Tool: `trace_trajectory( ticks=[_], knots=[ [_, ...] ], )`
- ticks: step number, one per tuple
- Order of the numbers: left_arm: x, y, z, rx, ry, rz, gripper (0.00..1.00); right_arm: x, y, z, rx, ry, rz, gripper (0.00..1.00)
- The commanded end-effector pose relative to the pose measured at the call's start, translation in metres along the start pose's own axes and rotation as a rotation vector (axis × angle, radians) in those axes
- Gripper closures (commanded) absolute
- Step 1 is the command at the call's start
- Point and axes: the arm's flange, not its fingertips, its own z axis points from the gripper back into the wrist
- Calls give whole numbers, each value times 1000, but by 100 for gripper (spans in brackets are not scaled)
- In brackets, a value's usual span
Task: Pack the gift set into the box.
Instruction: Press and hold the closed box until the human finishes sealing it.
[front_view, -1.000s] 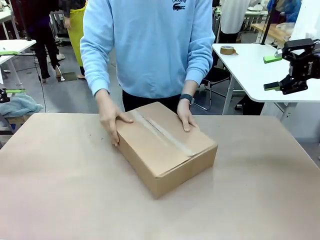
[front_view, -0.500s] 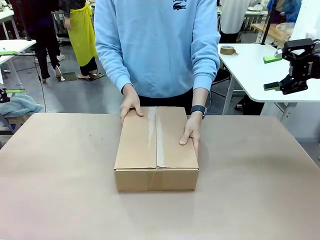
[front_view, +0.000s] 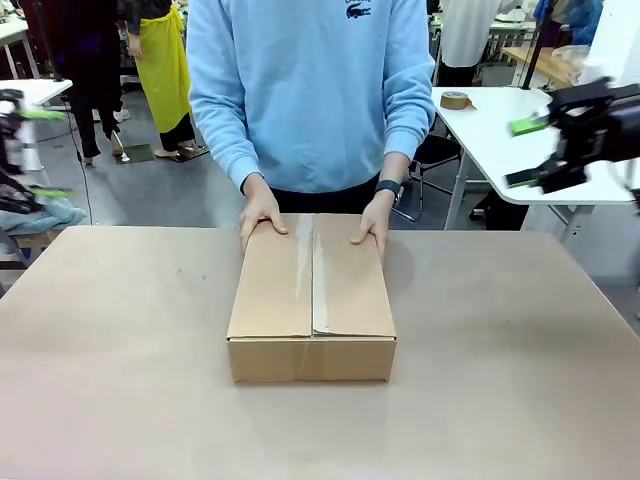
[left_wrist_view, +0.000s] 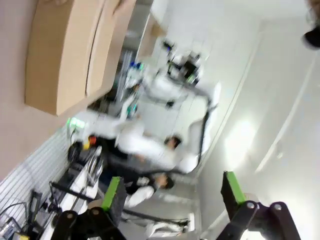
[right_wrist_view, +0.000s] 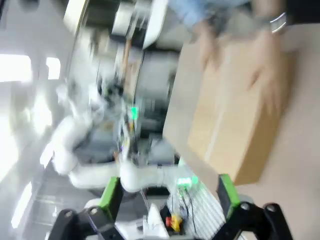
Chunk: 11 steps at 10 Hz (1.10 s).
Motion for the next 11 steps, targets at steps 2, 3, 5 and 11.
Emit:
trace_trajectory(
  ticks=[2, 3, 5, 11],
  knots=[
    [47, 18, -141, 169, 373, -409, 0, 22, -7, -120, 124, 278, 557, 0],
    [54, 26, -157, 208, 286, -659, 0, 14, -9, -132, 93, 295, 753, 0],
    [57, 25, -138, 101, 215, -875, 0, 4, -18, -112, 188, 333, 754, 0],
    [62, 18, -193, 129, 221, -1002, 0, 10, -18, -172, 115, 291, 972, 0]
  ],
)
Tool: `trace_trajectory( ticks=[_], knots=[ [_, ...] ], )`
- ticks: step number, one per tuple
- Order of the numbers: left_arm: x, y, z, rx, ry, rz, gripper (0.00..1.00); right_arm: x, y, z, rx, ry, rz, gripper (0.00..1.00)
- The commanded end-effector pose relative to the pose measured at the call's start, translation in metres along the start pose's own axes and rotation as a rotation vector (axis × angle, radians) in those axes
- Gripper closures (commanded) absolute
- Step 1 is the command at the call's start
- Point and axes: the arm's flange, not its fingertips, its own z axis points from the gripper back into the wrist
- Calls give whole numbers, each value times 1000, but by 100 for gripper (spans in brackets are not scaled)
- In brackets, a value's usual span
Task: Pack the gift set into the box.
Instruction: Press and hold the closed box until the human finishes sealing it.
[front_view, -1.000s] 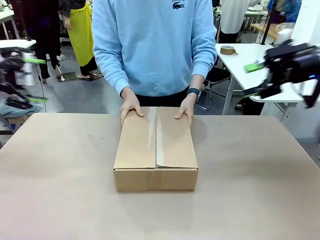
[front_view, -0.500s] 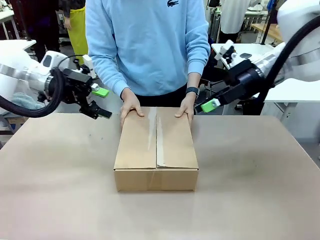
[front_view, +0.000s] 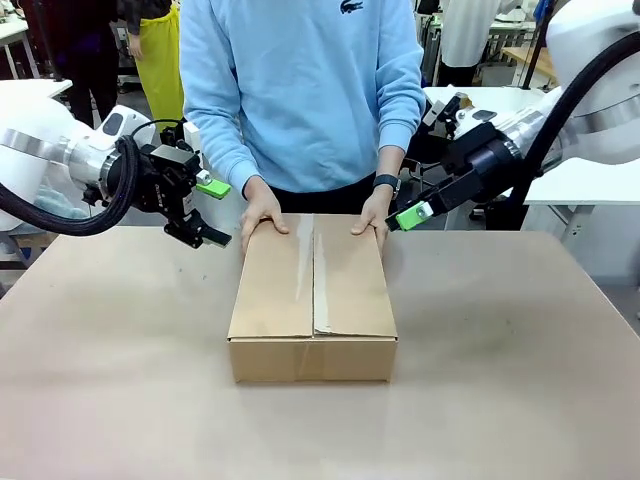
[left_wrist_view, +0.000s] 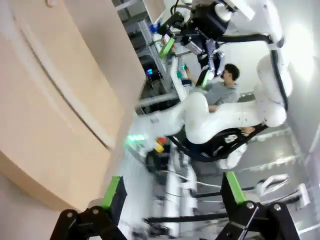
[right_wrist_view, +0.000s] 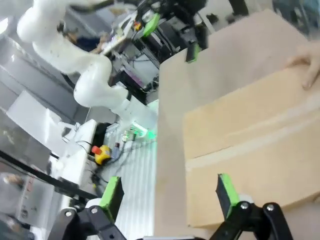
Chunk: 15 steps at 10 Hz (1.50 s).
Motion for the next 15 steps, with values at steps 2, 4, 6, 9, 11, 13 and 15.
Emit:
trace_trajectory(
  ticks=[2, 4, 6, 9, 11, 13, 15],
  knots=[
    [-2, 4, -7, 81, -216, -1017, 0, -15, -29, -17, -45, -103, 402, 0],
    [-11, 6, -20, 211, -267, -1372, 0, -26, -29, -6, -126, -161, 490, 0],
    [-12, 24, -40, 395, -148, -1459, 0, -27, -28, -3, -151, -172, 533, 0],
    [-20, 43, -44, 654, 155, -1468, 0, -32, -35, -2, -98, -228, 499, 0],
    [-12, 36, -45, 378, 67, -1298, 0, -35, -40, -3, -55, -254, 445, 0],
    [-12, 36, -45, 378, 67, -1298, 0, -29, -34, -3, -95, -191, 482, 0],
    [-12, 36, -45, 378, 67, -1298, 0, -29, -34, -3, -95, -191, 482, 0]
  ],
)
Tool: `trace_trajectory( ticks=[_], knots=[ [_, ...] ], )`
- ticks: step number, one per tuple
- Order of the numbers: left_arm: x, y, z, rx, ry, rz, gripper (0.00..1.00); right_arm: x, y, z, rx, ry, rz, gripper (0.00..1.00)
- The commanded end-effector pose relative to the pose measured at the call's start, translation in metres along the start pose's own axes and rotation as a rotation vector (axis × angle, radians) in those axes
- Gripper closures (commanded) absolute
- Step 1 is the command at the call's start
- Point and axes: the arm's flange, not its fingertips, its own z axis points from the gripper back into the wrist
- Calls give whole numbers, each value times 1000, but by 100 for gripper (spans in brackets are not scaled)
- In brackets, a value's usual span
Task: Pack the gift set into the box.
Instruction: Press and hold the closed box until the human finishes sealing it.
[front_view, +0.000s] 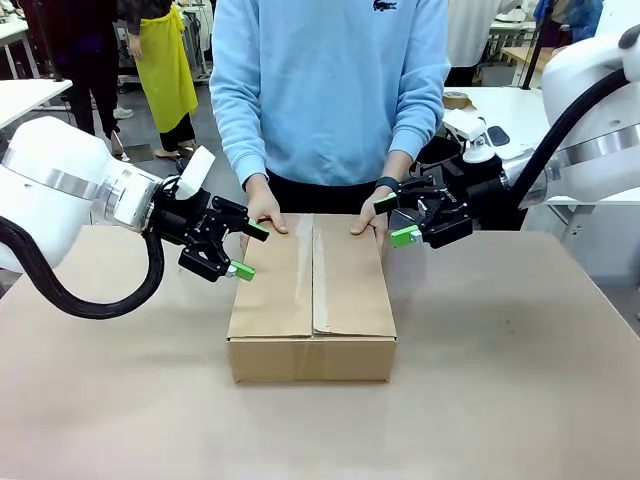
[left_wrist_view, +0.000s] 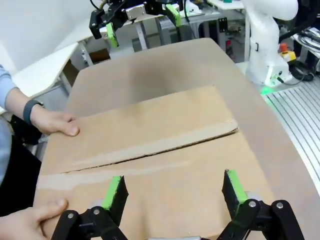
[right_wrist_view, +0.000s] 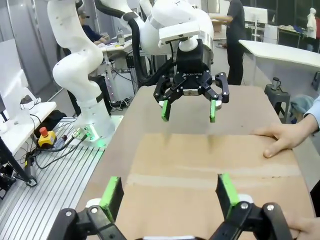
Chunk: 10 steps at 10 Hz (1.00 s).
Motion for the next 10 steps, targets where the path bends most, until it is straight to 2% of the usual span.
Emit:
trace_trajectory(
  ticks=[1, 2, 3, 4, 5, 7, 9, 10],
  knots=[
    [-1, 0, 0, 6, 8, -12, 0, -1, 0, 0, 2, -1, -2, 0],
    [-13, 4, -8, 9, -117, 59, 0, -13, -3, -24, -8, 131, 129, 0],
    [-25, 8, -12, 50, -198, 123, 0, -38, -8, -40, 0, 136, 188, 0],
    [-32, 10, -14, 118, -230, 148, 0, -52, -8, -45, -36, 116, 232, 0],
    [-40, 11, -18, 172, -216, 158, 0, -64, -11, -48, -53, 76, 236, 0],
    [-58, 9, -35, 160, -146, 163, 0, -89, -21, -54, -108, 73, 121, 0],
    [-67, 10, -47, 96, -146, 88, 0, -91, -26, -59, -139, 26, 92, 0],
    [-67, 10, -50, 31, -135, 94, 0, -91, -28, -61, -215, 64, 66, 0]
  ],
)
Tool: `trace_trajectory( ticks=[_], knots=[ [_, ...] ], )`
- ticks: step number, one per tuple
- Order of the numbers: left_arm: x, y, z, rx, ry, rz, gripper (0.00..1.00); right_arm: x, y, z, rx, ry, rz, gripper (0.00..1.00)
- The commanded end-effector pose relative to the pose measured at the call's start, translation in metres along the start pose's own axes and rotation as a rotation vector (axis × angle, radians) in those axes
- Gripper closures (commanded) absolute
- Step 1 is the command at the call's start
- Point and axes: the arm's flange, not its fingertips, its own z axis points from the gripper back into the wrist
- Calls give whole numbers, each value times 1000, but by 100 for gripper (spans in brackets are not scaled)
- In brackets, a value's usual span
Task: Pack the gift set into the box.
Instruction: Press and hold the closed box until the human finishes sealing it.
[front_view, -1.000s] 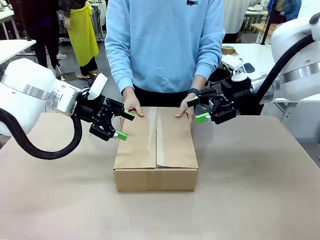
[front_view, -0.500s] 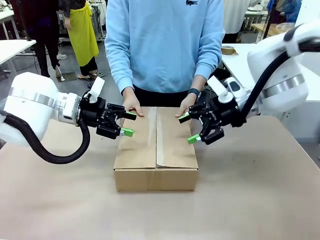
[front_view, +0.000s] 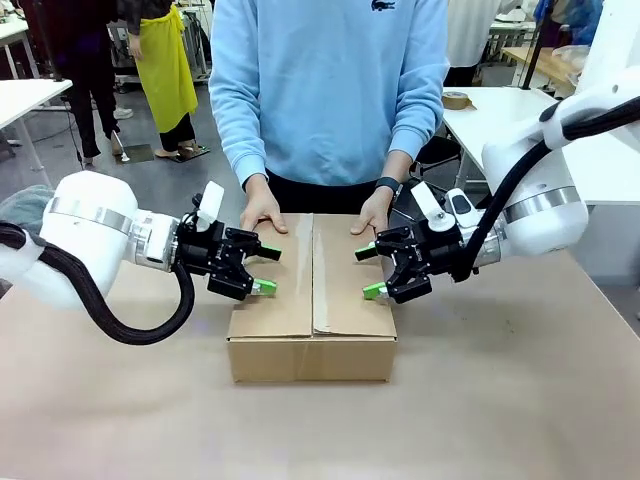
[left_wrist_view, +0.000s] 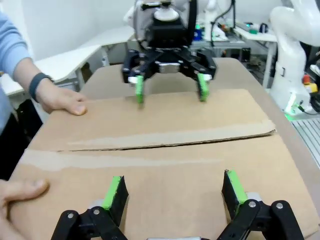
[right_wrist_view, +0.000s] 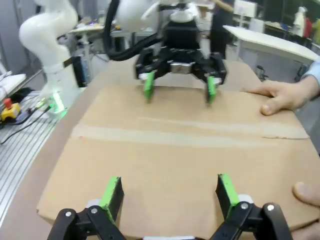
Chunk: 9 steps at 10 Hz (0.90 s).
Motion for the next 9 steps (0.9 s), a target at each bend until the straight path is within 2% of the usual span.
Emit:
trace_trajectory(
  ticks=[1, 3, 4, 5, 6, 9],
  knots=[
    [1, 3, -5, -73, 4, -29, 0, 6, -2, -11, -109, 88, 2, 0],
    [-6, 7, -11, -116, 33, 4, 0, -4, -3, -21, -76, 82, -25, 0],
    [-7, 5, -13, -101, 69, 21, 0, -9, -4, -27, -77, 117, -39, 0],
    [-6, 6, -12, -80, 90, 64, 0, -13, -5, -32, -47, 108, -62, 0],
    [-2, 3, -12, -86, 22, -7, 0, 2, -2, -9, -56, 56, -15, 0],
    [-2, 3, -12, -86, 22, -7, 0, 2, -2, -9, -56, 56, -15, 0]
  ],
)
